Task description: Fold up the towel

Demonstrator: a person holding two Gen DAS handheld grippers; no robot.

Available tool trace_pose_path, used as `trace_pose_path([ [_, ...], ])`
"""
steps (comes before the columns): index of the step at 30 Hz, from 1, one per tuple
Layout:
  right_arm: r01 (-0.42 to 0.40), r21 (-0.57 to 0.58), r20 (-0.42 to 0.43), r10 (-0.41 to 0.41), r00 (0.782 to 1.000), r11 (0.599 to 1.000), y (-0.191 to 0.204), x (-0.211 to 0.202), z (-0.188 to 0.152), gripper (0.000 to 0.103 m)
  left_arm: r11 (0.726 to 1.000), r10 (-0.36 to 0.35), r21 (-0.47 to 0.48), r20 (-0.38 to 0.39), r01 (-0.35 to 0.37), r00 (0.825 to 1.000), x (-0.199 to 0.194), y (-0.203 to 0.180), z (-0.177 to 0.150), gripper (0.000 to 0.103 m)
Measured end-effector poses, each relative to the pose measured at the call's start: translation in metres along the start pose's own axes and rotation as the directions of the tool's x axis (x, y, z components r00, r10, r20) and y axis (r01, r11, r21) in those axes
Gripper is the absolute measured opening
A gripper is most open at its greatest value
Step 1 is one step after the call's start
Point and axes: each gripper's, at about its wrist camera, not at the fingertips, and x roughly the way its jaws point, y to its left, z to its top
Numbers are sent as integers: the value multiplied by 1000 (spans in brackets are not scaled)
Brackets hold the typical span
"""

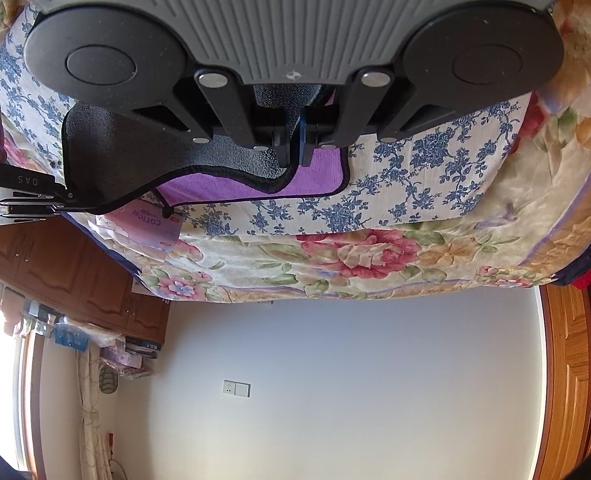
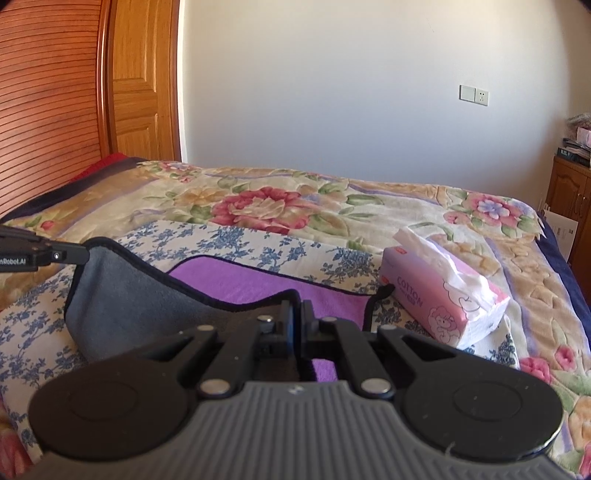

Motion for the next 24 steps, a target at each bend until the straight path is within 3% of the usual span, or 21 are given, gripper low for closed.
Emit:
trace_pose_path([
  [24, 24, -63, 53, -20, 998, 998, -7, 31, 8, 4, 1000, -11, 10, 2, 11, 1000, 41, 12, 17, 5],
])
